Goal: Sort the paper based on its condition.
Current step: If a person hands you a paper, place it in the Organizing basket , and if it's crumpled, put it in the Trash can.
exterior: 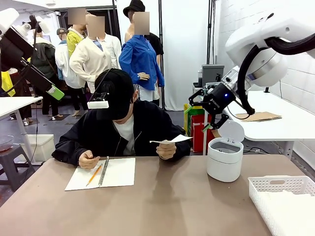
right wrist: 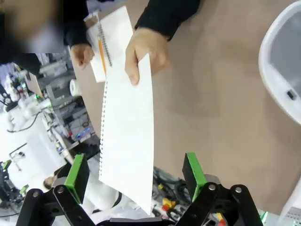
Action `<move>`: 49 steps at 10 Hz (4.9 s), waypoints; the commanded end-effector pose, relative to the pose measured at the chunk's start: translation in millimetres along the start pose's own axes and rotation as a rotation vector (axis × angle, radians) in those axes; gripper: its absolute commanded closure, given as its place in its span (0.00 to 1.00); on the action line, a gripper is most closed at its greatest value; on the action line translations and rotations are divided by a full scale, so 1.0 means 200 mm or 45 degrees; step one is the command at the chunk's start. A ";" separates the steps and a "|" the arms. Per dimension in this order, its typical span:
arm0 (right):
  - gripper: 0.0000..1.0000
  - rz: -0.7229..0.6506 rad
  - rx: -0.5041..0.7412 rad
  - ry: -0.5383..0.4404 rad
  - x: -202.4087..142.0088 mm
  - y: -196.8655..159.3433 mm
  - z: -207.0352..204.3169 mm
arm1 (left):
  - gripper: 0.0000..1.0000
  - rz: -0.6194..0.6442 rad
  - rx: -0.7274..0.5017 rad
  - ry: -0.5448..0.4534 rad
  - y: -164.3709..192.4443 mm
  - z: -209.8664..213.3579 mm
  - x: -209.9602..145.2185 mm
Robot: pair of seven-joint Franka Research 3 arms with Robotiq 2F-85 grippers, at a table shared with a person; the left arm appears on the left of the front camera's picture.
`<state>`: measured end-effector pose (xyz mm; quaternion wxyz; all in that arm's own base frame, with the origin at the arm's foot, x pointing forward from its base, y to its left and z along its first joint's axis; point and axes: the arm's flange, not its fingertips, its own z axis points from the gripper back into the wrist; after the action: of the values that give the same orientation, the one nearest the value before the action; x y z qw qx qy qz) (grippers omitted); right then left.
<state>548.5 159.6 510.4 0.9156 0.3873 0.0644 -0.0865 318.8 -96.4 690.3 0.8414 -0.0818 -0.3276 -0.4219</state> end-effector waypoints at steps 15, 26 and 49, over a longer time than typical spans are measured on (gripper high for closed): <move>0.00 -0.118 0.143 0.355 0.02 -0.10 -0.40 | 0.00 0.001 -0.001 -0.003 0.00 0.00 0.00; 1.00 -0.150 0.156 0.423 0.03 -0.11 -0.40 | 0.00 0.001 -0.001 -0.003 0.00 0.00 0.00; 1.00 0.327 -0.809 -0.488 -0.95 -0.64 0.58 | 0.00 0.001 -0.001 -0.003 0.00 0.00 0.00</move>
<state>344.0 10.7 555.8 0.9914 0.0731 -0.1086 -0.0038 318.8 -96.3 690.3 0.8415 -0.0818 -0.3276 -0.4218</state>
